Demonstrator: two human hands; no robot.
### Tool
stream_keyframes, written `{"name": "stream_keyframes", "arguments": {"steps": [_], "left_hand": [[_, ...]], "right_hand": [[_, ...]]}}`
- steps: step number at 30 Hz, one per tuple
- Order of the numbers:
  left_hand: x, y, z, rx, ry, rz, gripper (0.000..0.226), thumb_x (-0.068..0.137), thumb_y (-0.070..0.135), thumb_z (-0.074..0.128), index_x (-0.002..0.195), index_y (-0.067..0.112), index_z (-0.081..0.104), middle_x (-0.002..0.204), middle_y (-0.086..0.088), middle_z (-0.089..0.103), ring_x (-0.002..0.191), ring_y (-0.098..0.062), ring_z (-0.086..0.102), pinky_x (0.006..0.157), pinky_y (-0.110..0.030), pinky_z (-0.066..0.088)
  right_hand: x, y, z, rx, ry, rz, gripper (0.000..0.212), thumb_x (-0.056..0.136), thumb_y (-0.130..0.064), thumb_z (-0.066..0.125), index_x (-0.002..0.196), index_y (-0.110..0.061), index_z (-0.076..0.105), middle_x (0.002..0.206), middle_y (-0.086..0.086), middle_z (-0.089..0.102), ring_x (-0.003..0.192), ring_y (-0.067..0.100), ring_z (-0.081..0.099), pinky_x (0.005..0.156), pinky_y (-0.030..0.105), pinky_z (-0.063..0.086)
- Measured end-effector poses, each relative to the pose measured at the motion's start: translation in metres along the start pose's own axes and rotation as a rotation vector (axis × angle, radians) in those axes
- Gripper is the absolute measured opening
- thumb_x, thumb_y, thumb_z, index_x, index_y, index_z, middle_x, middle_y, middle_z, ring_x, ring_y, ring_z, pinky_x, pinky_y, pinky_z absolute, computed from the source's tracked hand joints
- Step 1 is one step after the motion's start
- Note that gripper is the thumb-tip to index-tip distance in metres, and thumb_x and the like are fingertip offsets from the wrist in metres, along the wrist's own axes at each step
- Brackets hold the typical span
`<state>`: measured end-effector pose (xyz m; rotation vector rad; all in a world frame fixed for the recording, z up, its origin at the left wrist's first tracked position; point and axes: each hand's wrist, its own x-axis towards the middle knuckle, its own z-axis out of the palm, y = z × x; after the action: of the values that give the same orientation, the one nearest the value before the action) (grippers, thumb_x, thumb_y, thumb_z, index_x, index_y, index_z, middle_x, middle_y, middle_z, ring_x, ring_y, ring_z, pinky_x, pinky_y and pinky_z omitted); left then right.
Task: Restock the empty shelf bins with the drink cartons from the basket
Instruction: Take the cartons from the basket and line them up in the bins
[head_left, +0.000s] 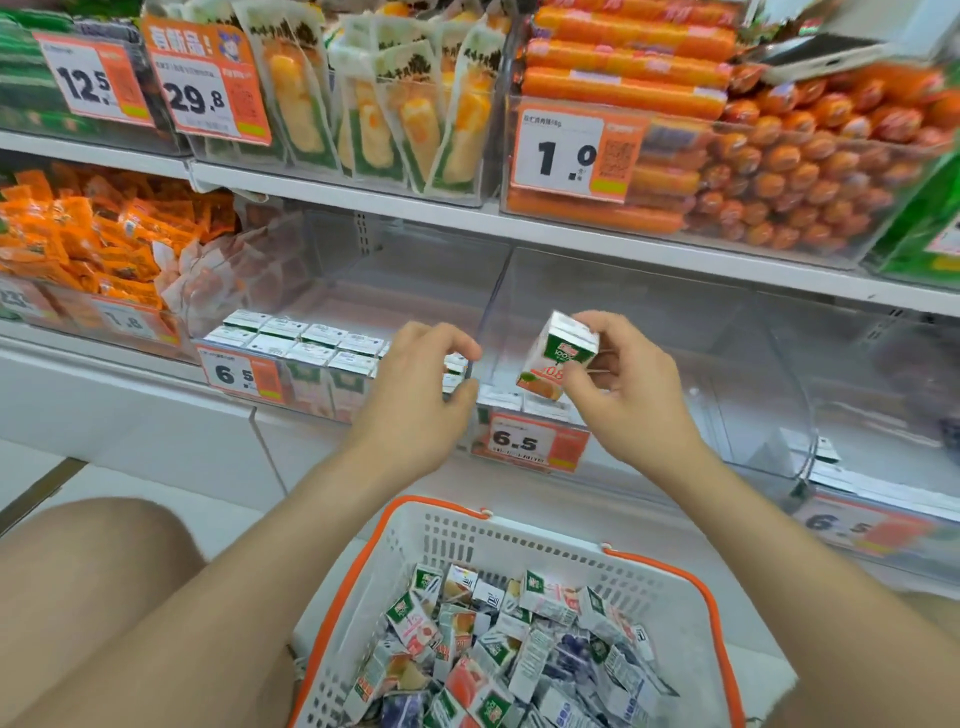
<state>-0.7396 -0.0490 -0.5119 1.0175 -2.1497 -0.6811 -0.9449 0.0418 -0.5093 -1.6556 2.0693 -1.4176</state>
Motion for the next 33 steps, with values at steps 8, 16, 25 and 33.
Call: {"name": "stream_keyframes", "arguments": {"steps": [8,16,25,33], "left_hand": [[-0.013,0.005,0.025,0.178,-0.114,-0.008,0.041,0.095,0.007,0.064,0.135,0.017,0.06,0.134,0.003,0.041,0.115,-0.019,0.057,0.094,-0.022,0.039],[-0.027,0.005,0.039,0.39,-0.106,0.245,0.048,0.092,0.005,0.063,0.138,0.019,0.059,0.151,-0.006,0.041,0.137,-0.03,0.039,0.105,-0.048,0.044],[-0.031,0.001,0.052,0.464,-0.247,0.355,0.061,0.097,0.011,0.057,0.154,0.025,0.041,0.148,0.004,0.045,0.135,-0.023,0.039,0.109,-0.042,0.036],[-0.049,0.002,0.054,0.37,-0.013,0.368,0.02,0.089,0.018,0.064,0.104,0.02,0.051,0.099,0.002,0.049,0.089,-0.023,0.046,0.073,-0.038,0.041]], "right_hand": [[0.021,0.025,0.005,-0.288,-0.251,0.145,0.02,0.094,-0.026,0.06,0.113,-0.023,0.063,0.09,-0.006,0.072,0.092,0.02,0.066,0.079,0.038,0.056],[0.028,0.035,-0.02,-0.481,-0.255,0.21,0.025,0.093,-0.029,0.057,0.112,-0.013,0.057,0.095,0.011,0.067,0.091,0.033,0.061,0.074,0.044,0.056],[0.008,0.042,-0.029,-0.223,-0.538,0.322,0.03,0.09,-0.034,0.046,0.107,-0.025,0.069,0.094,0.004,0.077,0.083,0.022,0.076,0.084,0.047,0.062],[-0.028,0.018,-0.022,-0.391,-0.073,-0.147,0.025,0.089,-0.017,0.051,0.102,-0.016,0.071,0.095,-0.001,0.071,0.091,0.018,0.064,0.082,0.031,0.049]]}}
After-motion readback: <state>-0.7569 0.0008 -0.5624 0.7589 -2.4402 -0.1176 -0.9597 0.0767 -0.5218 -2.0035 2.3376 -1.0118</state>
